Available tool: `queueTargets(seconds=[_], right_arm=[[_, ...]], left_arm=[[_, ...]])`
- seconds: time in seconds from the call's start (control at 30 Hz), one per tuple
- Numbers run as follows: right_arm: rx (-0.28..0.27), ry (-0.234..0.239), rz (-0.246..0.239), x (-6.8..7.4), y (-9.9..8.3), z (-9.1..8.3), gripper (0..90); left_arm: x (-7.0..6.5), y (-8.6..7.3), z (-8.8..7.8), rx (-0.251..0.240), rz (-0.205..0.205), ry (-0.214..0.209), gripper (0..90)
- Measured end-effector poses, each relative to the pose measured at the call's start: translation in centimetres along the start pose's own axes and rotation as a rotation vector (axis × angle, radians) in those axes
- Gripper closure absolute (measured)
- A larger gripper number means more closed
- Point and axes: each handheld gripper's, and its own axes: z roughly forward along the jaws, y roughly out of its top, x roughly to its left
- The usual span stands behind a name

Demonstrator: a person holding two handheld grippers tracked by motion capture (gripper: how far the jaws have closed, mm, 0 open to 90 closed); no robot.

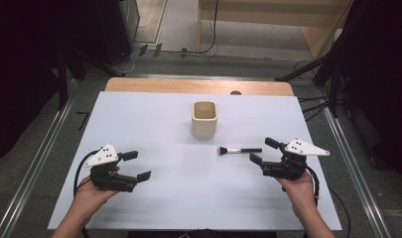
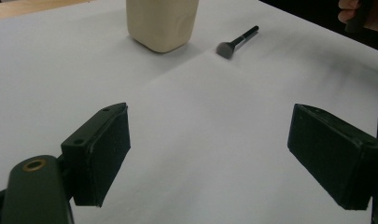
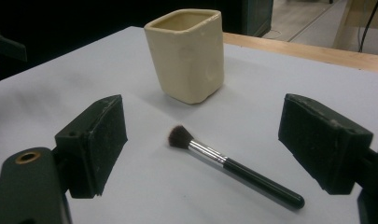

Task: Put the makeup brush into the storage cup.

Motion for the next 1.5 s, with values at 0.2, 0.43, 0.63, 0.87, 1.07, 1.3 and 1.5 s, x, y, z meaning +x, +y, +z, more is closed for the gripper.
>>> queueTargets(seconds=[0.2,0.43,0.63,0.87,1.07,1.3,1.5], right_arm=[[-0.007,-0.017,0.0,-0.3,0.2,0.5,16.2],[-0.013,-0.032,-0.009,-0.5,0.6,1.5,16.2],[-0.018,-0.047,-0.01,-0.7,0.8,2.1,16.2],[-0.024,-0.058,-0.012,-1.0,1.1,2.8,16.2],[-0.027,-0.067,-0.011,-1.3,1.4,3.8,16.4],[-0.035,-0.084,-0.005,-1.9,1.9,4.6,16.6],[-0.045,-0.098,-0.001,-2.3,2.2,5.4,17.0]], left_arm=[[0.0,0.0,0.1,0.005,-0.003,-0.005,14.1],[0.0,0.0,0.1,0.006,-0.006,-0.005,14.1],[0.0,0.0,0.1,0.003,-0.004,-0.003,14.1],[0.0,-0.1,0.2,0.005,-0.004,-0.001,14.1],[0.0,-0.2,0.2,0.005,-0.012,0.002,14.1],[0.0,-0.3,0.1,0.005,-0.011,0.002,14.0],[0.0,-0.3,0.1,0.008,-0.005,0.0,14.0]])
